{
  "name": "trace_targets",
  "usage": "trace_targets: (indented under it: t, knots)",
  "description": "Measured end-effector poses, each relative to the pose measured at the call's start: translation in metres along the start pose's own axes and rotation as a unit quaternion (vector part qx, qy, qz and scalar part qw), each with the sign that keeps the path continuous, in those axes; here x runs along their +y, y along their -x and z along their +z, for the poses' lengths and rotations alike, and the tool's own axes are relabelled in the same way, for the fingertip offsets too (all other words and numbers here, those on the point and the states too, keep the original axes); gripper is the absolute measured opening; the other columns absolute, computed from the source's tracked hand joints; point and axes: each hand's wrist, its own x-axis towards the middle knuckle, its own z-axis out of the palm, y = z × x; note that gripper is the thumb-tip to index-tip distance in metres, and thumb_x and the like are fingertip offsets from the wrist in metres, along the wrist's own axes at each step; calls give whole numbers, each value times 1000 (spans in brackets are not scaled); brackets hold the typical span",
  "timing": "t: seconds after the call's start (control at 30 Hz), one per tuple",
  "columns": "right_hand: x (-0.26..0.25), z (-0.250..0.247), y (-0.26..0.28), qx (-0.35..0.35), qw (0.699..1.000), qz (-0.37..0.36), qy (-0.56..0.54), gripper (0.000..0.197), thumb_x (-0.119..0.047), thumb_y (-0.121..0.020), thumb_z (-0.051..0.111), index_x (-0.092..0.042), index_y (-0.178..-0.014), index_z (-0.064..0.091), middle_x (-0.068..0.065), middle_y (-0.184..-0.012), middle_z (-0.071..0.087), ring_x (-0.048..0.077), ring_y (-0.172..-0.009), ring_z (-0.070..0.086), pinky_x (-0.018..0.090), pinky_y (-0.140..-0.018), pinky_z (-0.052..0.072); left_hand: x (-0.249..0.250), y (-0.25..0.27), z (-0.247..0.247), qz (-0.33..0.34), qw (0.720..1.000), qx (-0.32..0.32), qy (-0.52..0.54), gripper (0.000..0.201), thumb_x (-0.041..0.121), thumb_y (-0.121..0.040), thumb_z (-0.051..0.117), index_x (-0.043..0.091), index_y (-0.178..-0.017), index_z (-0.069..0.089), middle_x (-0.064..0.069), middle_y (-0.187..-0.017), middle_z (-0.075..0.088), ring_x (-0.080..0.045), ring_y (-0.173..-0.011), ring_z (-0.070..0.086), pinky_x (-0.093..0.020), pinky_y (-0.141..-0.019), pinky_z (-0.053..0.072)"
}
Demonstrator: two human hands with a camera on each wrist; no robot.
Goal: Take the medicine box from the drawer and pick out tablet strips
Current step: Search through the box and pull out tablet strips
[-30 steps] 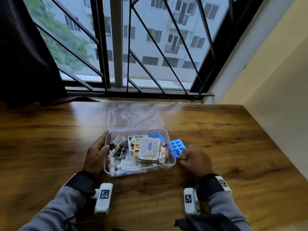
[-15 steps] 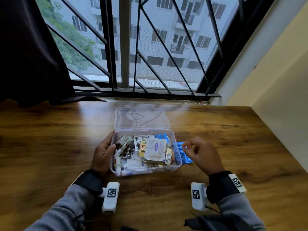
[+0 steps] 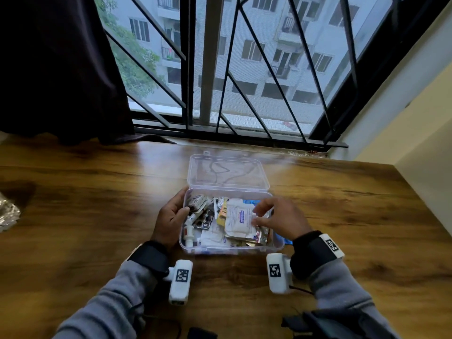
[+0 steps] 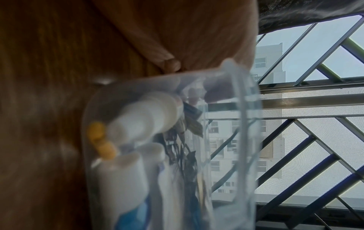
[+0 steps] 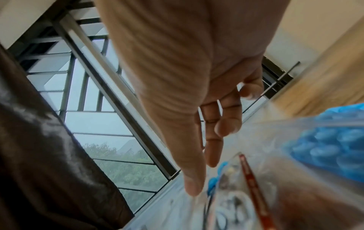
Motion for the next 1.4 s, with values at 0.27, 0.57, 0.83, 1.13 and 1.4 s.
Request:
trace_targets:
  t: [0.27,0.57,0.83,1.13,1.4]
  knots:
    - [-14,4,-6,-19,999,-26,14,50,-42,-65,82,-37,-111,62,-18,-102,67,3,-86,57,34,-83,51,0,-1,2,-1,1000,14,3,65,8,-76,52,10,-141,46,-4,-134,59,-10,-121,59,-42,-105,47]
    - [-47,7,-7,-14,991,-114,-72,10,-29,-75,76,-34,-76,68,-17,-78,69,-1,-61,56,20,-61,45,5,3,4,3,1000,16,25,57,22,-84,55,12,-140,47,-4,-129,63,-17,-115,64,-41,-96,54]
    - [-37,-1,-12,-47,992,-104,-60,26,-26,-92,59,-35,-115,67,-16,-111,66,2,-82,60,34,-87,53,5,5,2,11,1000,4,10,58,16,-86,70,13,-139,47,-4,-131,63,-17,-117,63,-49,-99,51]
    - [6,-24,-12,-14,998,12,59,31,-38,-79,74,-29,-108,67,-13,-110,68,8,-95,60,31,-82,51,4,4,3,13,1000,10,3,55,7,-87,67,13,-138,48,-1,-130,63,-11,-117,62,-42,-100,51]
    - [-8,-12,-17,-8,998,11,59,29,-42,-70,81,-33,-95,69,-15,-85,68,4,-80,62,31,-73,54,6,5,3,7,1000,11,9,53,8,-88,66,13,-138,49,-2,-129,63,-12,-116,63,-44,-100,51]
